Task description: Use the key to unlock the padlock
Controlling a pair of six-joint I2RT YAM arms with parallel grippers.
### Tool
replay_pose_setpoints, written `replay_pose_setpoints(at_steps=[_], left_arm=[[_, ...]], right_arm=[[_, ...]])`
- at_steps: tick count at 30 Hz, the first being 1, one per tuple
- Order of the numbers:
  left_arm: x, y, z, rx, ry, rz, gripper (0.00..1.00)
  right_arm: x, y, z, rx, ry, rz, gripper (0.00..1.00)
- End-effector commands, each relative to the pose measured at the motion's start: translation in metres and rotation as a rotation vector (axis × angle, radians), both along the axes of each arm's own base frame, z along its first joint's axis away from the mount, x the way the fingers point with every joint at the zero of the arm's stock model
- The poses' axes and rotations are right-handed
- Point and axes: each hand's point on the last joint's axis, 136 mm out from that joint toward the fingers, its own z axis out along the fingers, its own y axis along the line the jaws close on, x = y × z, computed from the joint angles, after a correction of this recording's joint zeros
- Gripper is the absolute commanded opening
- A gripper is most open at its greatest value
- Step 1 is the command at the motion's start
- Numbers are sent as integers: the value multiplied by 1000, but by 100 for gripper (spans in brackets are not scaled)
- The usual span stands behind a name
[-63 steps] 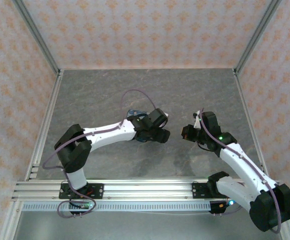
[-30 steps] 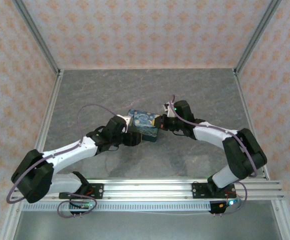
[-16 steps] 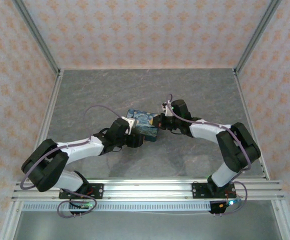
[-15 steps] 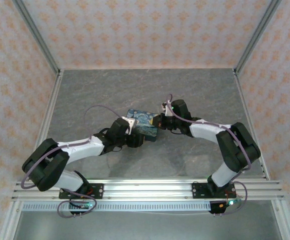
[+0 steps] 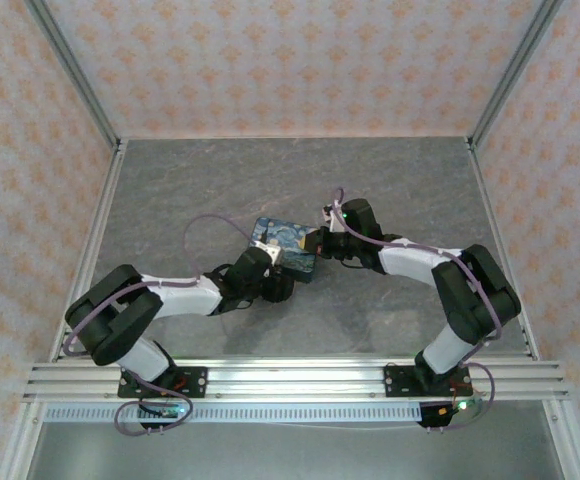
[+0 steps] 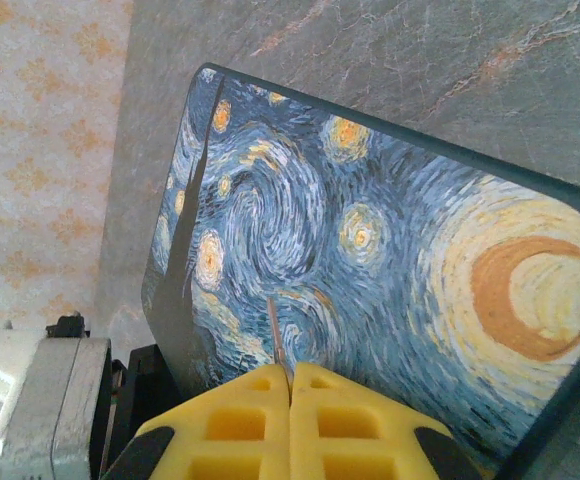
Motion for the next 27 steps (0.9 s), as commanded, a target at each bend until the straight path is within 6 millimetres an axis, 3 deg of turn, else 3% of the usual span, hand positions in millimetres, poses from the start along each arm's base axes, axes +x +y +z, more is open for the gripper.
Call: replay_pose_setpoints(at_steps=[1,7,19,27], left_arm=[[11,2,3,17,-63,33,67],[12,-1,1,23,-71,29,65],[13,-19,9,-23,-78,26,46],[11,-25,15,-26,-86,17,44]], right_arm=[[-8,-10,-30,-93,68,-14,0],[-8,-10,-29,-92,66,-12,0],[-10,-11,-28,-92,64,-13,0],[-11,-10,-28,-88,63,-11,0]])
